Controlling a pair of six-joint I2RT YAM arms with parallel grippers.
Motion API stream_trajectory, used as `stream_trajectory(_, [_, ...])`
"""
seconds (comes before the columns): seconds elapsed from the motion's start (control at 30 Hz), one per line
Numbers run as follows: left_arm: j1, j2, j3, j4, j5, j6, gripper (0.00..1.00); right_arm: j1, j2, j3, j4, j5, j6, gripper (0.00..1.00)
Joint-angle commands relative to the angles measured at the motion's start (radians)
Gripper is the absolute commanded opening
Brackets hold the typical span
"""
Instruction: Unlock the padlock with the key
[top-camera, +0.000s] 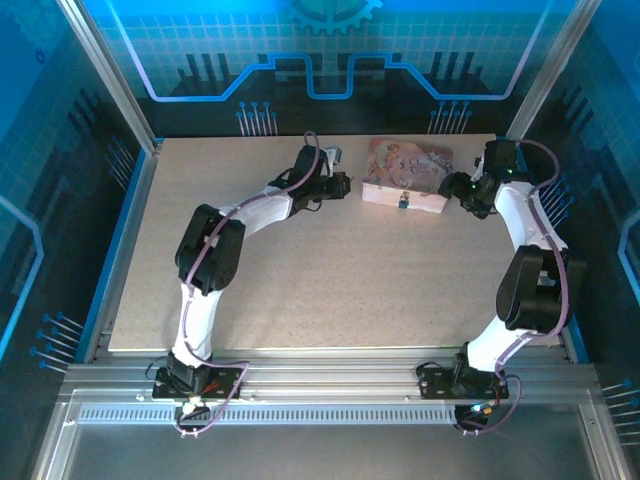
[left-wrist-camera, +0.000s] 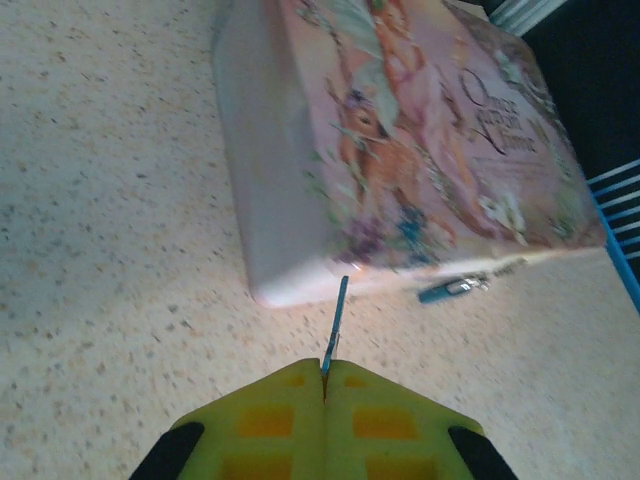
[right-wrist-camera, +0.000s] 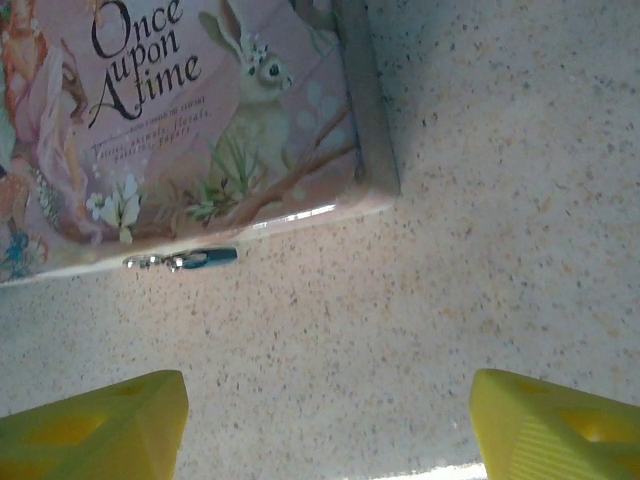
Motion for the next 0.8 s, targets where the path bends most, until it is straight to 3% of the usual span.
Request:
stream_trajectory(0.0, [0.01, 0.058, 0.091, -0.047, -0.064, -0.01, 0.0, -0.013, 0.032, -0.016, 0.077, 0.004, -0.001, 0.75])
stream_trajectory(0.23, [0.017, 0.169, 0.213, -0.084, -0.06, -0.018, 0.0, -0.008, 0.025, -0.081, 0.168, 0.005, 0.001, 0.7])
stream_trajectory(0.37, [0.019, 0.205, 0.25, -0.081, -0.046, -0.021, 0.0, 0.043, -0.042, -0.09, 0.131, 0.111, 0.005, 0.69])
stream_trajectory(0.6, [0.023, 0.252, 0.302, -0.086, -0.031, -0.026, 0.0, 0.214, -0.017, 0.157, -0.164, 0.412, 0.01, 0.7])
stream_trajectory(0.77, [0.023, 0.259, 0.3, -0.083, -0.016, -0.034, 0.0, 0.257, 0.131, 0.382, -0.307, 0.428, 0.035, 0.71])
